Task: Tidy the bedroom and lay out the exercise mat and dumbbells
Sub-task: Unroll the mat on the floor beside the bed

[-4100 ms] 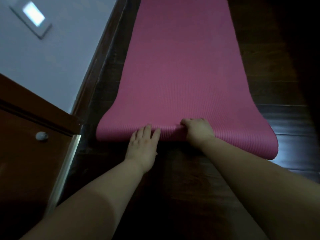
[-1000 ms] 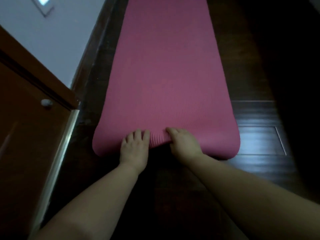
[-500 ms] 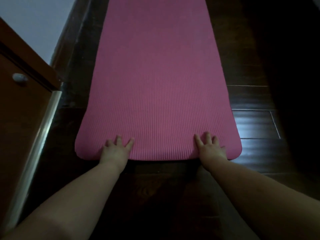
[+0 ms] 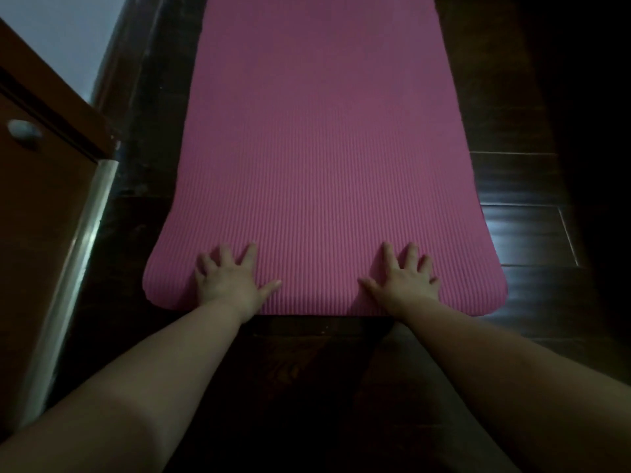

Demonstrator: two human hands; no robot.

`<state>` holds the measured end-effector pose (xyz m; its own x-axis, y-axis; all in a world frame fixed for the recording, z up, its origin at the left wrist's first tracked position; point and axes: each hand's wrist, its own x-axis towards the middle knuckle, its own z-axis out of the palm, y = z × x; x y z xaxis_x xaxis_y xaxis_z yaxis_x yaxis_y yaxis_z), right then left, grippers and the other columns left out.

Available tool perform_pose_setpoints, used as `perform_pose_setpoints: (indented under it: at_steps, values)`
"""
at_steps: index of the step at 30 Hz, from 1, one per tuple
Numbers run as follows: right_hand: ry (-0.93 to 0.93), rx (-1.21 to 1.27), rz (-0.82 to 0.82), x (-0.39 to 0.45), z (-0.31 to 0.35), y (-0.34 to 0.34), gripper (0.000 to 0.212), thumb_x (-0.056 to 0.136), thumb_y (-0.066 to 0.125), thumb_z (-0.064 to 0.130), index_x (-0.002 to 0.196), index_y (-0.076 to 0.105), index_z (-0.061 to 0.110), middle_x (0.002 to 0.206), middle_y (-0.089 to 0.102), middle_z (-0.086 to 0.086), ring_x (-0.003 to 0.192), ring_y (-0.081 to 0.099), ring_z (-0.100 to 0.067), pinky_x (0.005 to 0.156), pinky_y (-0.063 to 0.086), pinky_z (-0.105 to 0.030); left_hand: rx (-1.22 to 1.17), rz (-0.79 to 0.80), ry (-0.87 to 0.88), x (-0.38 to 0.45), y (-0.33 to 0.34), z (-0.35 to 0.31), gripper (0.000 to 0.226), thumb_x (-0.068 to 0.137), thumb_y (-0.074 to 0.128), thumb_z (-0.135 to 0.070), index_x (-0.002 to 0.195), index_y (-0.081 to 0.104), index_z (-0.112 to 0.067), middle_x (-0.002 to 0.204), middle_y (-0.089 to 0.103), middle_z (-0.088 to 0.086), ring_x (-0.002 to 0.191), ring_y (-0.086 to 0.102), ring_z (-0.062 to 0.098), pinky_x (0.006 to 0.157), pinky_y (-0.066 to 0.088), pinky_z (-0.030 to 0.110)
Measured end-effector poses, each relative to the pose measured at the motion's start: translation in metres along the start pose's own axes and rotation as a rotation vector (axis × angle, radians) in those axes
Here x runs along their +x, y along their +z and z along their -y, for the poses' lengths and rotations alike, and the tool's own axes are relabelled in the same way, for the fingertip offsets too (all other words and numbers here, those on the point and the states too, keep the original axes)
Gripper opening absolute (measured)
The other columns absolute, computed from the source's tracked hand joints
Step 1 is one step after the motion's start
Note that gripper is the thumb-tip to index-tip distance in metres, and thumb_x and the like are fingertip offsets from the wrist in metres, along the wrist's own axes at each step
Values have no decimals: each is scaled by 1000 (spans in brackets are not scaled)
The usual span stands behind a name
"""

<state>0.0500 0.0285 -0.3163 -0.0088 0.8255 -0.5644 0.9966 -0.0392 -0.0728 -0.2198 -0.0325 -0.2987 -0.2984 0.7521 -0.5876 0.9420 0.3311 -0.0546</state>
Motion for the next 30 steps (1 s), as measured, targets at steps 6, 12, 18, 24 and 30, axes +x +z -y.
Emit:
perform_pose_setpoints:
  at_steps: [6, 12, 18, 24, 30]
  values:
    - [31, -66, 94, -6, 0, 3, 98, 77, 44, 76, 148, -10, 35, 157, -15, -13, 142, -8, -45, 109, 19, -65, -50, 133, -29, -11, 17, 1, 96, 78, 35, -79, 145, -19, -37, 155, -23, 12, 141, -3, 48, 109, 20, 60]
    - [85, -103, 230, -88, -6, 34, 101, 78, 56, 66, 149, -2, 26, 155, -5, -19, 140, 2, -49, 101, 38, -57, 30, 319, -149, -83, 36, -11, 96, 80, 54, -65, 148, -2, -28, 154, -12, 22, 136, 19, 51, 107, 29, 59]
    - [98, -131, 312, -140, -11, 55, 84, 82, 66, 40, 145, 14, 21, 144, 17, -20, 130, 28, -47, 91, 49, -47, 19, 428, -234, -132, 67, -1, 105, 71, 53, -77, 146, 4, -24, 150, -4, 25, 134, 27, 46, 104, 34, 55]
    - [67, -174, 279, -128, -16, 64, 105, 64, 81, 49, 142, 15, 25, 138, 19, -21, 125, 32, -47, 82, 53, -46, -28, 381, -299, -142, 90, -12, 117, 67, 50, -81, 148, -9, -21, 151, -22, 25, 137, 11, 53, 107, 28, 56]
    - [73, -125, 274, -151, -28, 78, 100, 74, 73, 48, 147, 7, 28, 147, 2, -23, 134, 17, -50, 93, 45, -50, -138, 495, -267, -166, 89, -10, 115, 75, 59, -68, 149, -13, -17, 150, -29, 23, 140, 18, 43, 112, 27, 51]
